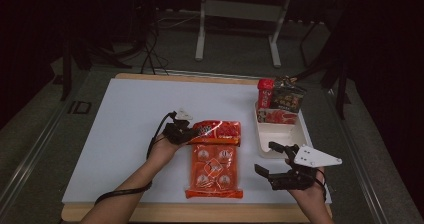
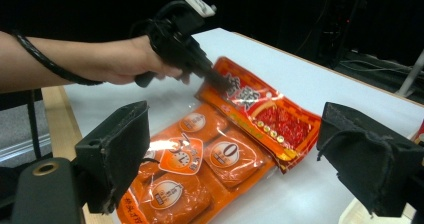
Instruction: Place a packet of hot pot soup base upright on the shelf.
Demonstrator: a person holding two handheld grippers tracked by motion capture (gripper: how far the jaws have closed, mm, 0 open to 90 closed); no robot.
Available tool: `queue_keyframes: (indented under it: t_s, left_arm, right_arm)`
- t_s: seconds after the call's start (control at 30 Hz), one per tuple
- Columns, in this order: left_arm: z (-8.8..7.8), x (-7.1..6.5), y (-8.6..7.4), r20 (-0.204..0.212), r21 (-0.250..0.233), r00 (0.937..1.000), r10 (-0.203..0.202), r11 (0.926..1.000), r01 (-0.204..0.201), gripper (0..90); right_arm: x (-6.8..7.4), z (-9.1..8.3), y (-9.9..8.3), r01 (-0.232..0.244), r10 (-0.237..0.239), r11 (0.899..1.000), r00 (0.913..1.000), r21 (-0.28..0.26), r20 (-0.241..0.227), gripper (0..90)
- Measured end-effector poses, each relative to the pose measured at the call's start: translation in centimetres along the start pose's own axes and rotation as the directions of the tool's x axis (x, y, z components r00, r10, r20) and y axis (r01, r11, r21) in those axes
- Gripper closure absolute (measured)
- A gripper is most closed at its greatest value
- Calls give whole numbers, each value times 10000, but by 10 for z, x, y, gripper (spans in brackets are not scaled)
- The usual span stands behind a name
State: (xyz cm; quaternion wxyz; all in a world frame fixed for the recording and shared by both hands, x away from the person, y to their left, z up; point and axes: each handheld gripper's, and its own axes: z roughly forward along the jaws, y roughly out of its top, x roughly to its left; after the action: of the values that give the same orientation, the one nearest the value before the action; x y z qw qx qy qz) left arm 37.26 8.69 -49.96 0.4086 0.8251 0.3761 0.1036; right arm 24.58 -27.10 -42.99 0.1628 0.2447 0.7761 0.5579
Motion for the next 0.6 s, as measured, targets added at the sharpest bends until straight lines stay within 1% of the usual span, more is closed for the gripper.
queue_keyframes:
  t_s: [0.03,0.1,0.13,0.17,0.23,0.27,0.4,0.43,0.5,0.53,0.6]
  left_arm:
    - [-4,-2,2,5,-117,10000,65,9999,-65,896]
    - [-10,-5,5,84,-366,9999,70,9993,-67,896]
    - [-16,-7,8,123,-533,9999,120,9985,-113,896]
    - [-19,-9,9,147,-611,9998,136,9980,-127,896]
    - [-25,-13,13,197,-781,9995,239,9967,-223,897]
    - [-28,-14,14,209,-811,9993,323,9962,-305,896]
    - [-38,-20,17,206,-1030,9986,486,9936,-462,897]
    - [-39,-21,18,251,-1086,9986,461,9931,-431,897]
    - [-43,-22,19,273,-1157,9983,511,9921,-477,897]
    - [-45,-23,19,306,-1202,9982,524,9916,-484,897]
    - [-48,-24,19,382,-1298,9978,545,9903,-492,897]
  right_arm:
    - [0,0,0,-5,5,10000,10000,1,31,134]
    - [0,0,0,-62,62,10000,10000,-45,40,134]
    - [0,0,1,-37,37,10000,10000,-48,70,134]
    - [0,-1,1,10,-9,10000,9999,-61,148,134]
    - [0,-1,1,-33,34,10000,9999,-87,144,128]
    - [0,-2,1,-16,18,10000,9997,-82,253,125]
    - [-2,-3,1,-106,112,9997,9995,-197,288,108]
    - [-2,-3,1,-113,118,9998,9996,-193,246,108]
    - [-2,-3,1,-89,97,9997,9994,-245,323,107]
    - [-3,-3,1,-163,169,9996,9995,-221,268,107]
    - [-3,-3,1,-143,151,9997,9993,-221,346,107]
